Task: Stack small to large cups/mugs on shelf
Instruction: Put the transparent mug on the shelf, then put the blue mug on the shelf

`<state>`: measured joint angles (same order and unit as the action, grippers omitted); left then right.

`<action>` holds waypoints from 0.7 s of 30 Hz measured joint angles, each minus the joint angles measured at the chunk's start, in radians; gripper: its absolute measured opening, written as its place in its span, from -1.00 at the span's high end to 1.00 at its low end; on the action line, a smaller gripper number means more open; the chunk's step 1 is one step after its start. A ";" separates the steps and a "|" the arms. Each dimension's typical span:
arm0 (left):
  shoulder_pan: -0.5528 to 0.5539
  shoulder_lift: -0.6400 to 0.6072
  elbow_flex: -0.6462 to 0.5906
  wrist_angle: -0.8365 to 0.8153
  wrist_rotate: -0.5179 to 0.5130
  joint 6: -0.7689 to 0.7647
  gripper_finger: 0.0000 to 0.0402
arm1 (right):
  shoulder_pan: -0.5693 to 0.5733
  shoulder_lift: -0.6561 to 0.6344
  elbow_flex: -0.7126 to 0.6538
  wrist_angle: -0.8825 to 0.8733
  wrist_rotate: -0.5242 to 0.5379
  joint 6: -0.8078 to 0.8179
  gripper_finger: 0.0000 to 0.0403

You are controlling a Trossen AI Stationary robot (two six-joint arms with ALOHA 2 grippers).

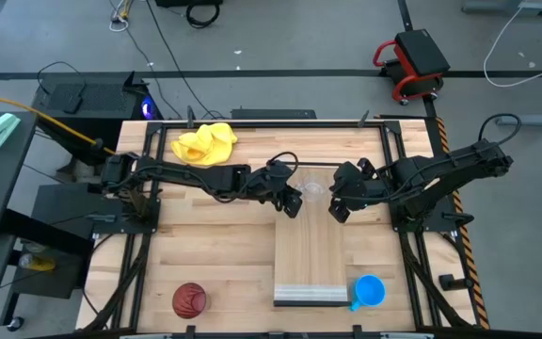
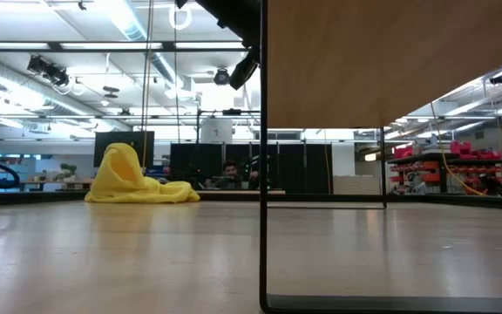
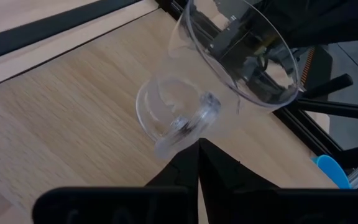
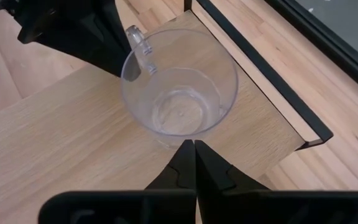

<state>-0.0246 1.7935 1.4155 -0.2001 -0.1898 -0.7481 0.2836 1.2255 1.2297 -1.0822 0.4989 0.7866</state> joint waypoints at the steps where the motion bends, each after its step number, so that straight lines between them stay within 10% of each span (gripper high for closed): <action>1: 0.000 0.000 0.000 0.000 0.000 0.000 0.92 | 0.000 0.000 0.000 0.000 0.000 0.003 1.00; 21: -0.034 -0.009 0.001 -0.001 0.095 -0.007 0.90 | 0.044 -0.032 0.027 -0.080 -0.013 0.148 0.99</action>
<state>-0.0589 1.7847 1.4165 -0.2008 -0.0949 -0.7553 0.3277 1.1937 1.2563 -1.1617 0.4856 0.9344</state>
